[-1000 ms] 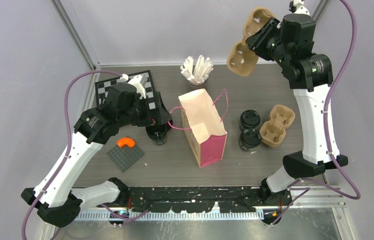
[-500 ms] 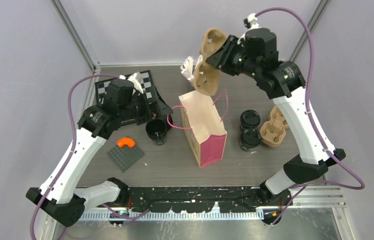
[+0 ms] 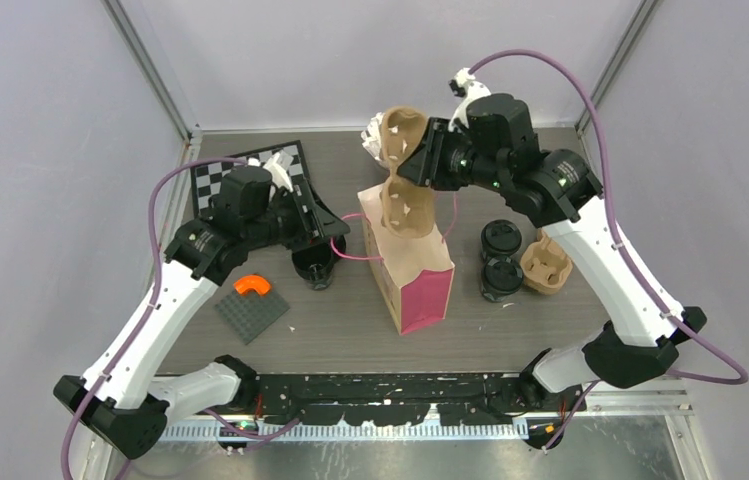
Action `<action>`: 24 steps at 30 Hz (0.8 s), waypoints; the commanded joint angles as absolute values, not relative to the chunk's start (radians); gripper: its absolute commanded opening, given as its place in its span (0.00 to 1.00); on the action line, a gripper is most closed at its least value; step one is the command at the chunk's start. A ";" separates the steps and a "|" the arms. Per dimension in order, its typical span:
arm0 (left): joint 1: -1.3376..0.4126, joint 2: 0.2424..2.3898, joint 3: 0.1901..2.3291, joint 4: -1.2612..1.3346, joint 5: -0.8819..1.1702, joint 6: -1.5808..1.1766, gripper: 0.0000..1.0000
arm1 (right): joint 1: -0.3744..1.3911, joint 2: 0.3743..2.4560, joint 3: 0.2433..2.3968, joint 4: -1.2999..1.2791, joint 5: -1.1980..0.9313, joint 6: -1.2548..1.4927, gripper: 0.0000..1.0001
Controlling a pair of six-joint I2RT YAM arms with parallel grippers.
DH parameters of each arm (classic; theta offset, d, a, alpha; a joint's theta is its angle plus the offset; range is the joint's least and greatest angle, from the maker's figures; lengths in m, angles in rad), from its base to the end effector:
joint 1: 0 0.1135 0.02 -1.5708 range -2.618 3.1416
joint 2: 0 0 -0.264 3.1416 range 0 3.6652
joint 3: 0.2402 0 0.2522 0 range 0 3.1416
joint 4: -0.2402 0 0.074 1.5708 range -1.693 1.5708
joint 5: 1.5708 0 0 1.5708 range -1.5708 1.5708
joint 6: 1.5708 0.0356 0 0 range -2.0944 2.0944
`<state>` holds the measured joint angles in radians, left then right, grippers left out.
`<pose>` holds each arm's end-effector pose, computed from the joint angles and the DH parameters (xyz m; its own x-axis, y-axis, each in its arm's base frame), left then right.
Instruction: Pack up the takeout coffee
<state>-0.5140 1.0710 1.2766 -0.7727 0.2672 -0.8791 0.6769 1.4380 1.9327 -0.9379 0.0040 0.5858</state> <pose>0.1803 -0.1126 0.3958 -0.8130 -0.3940 -0.4288 0.0659 0.6693 -0.7401 0.2115 0.1697 0.4973 -0.6233 0.2084 -0.7537 -0.3348 0.7999 0.4980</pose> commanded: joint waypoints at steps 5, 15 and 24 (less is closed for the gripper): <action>-0.511 1.064 1.274 -0.650 0.344 -0.878 0.17 | 0.806 1.417 1.861 -0.921 0.146 0.397 0.38; -0.511 1.118 1.303 -0.657 0.416 -0.853 0.00 | 0.878 1.412 1.768 -0.943 0.272 0.376 0.38; -0.511 1.111 1.322 -0.672 0.390 -0.838 0.00 | 0.887 1.405 1.766 -0.991 0.285 0.388 0.37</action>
